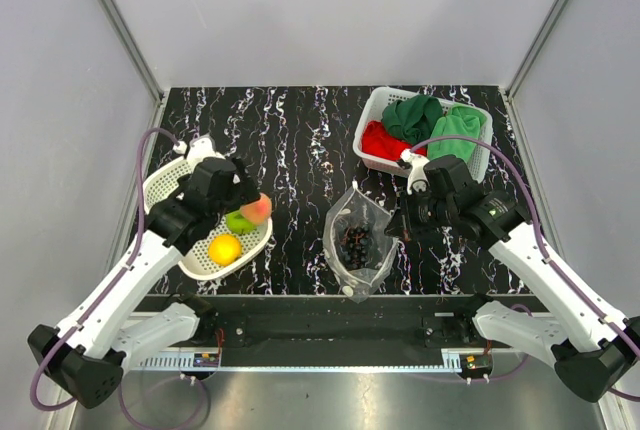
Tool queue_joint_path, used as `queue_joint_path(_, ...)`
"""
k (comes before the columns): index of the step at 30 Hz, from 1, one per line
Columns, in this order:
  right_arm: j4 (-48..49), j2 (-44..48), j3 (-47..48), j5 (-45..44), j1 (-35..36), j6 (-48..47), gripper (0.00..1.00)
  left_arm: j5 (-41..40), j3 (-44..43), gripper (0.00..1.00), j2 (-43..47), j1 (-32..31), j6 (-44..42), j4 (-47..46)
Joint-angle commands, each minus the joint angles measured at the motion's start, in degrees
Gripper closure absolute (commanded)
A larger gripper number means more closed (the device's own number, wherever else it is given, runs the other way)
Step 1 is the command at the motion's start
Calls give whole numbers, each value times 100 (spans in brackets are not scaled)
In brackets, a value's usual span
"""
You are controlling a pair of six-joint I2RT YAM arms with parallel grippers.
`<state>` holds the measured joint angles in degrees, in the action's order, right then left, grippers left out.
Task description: Open the zip-top bag and remove the fake food
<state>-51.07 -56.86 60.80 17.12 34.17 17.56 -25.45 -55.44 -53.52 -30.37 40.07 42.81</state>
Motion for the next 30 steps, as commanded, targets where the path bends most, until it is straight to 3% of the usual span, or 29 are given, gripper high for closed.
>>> queue_joint_path(1, 194, 52, 196, 168, 10, -104, 100, -985, 164, 12, 200, -13, 211, 237)
queue_joint_path(4, 194, 70, 170, 160, 2, -95, 100, -1103, 288, 9, 184, 5, 194, 219)
queue_joint_path(6, 202, 70, 161, 160, 10, -104, 100, -604, 340, 6, 96, 5, -121, -182)
queue_joint_path(10, 211, 44, 161, 203, 2, -104, 100, -252, 183, 6, -194, -57, 35, -97)
queue_joint_path(12, 211, 44, 152, 230, 10, -113, 100, 554, 244, 13, -81, -57, -340, -838)
queue_joint_path(13, 211, 61, 152, 221, 10, -113, 100, 1629, 418, 16, -2, -65, -577, -1227)
queue_joint_path(16, 211, 52, 178, 204, 10, -113, 100, 3374, 675, 28, 184, -232, -581, -2784)
queue_joint_path(18, 211, 26, 222, 169, 10, -104, 100, 3424, 509, 35, 27, -828, -632, -3171)
queue_joint_path(23, 211, 8, 310, 98, 10, -51, 100, 2617, -386, 54, -633, -2321, -887, -3191)
queue_joint_path(30, 167, 26, 477, 133, 19, 37, 100, 1289, -1607, 72, -2240, -3501, -940, -2034)
